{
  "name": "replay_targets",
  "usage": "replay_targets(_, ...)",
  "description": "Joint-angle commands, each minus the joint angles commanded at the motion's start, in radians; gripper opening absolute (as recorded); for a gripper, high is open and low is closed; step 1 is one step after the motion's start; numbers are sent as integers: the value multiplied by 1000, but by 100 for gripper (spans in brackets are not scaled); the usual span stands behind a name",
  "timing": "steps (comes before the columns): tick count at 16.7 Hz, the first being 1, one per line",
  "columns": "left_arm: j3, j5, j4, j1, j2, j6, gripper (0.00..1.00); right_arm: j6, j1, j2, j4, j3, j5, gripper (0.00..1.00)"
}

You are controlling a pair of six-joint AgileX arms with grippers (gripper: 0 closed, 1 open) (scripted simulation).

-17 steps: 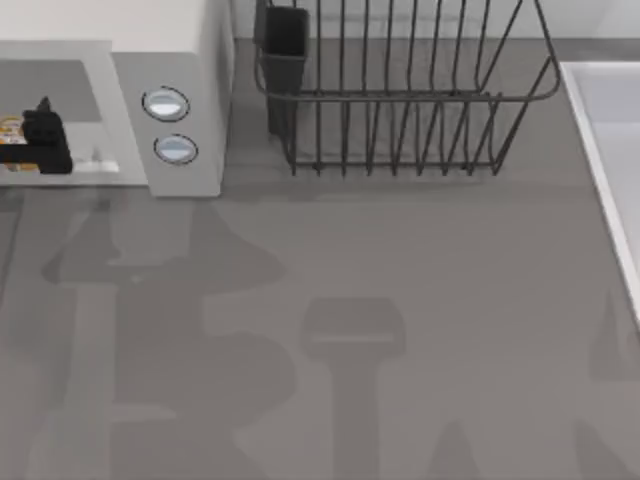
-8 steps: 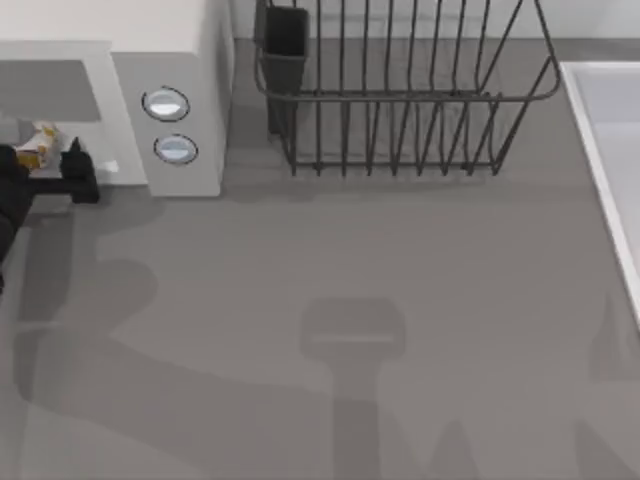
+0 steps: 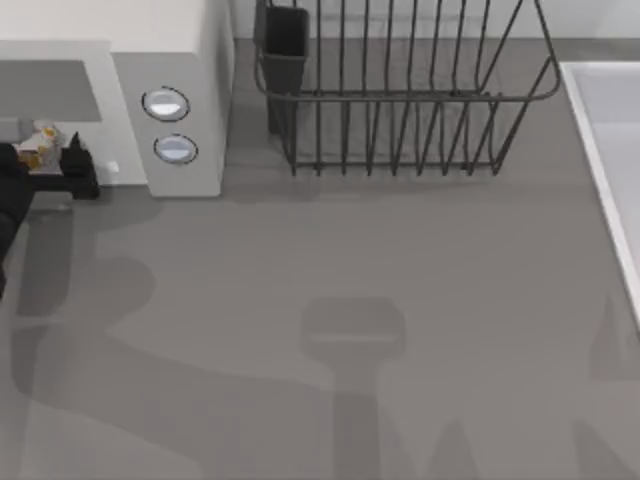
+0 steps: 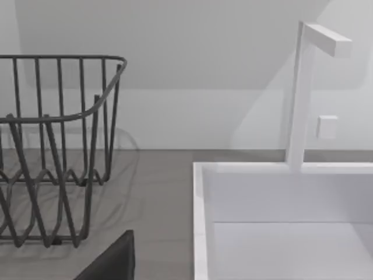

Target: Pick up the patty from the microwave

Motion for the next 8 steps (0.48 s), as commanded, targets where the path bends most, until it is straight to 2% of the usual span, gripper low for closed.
replay_targets(4, 113, -6, -71, -6, 79, -2, 100, 0, 0, 0, 0, 0, 0, 100)
replay_targets(8, 374, -18, -217, -18, 221, -6, 100, 0, 0, 0, 0, 0, 0, 100)
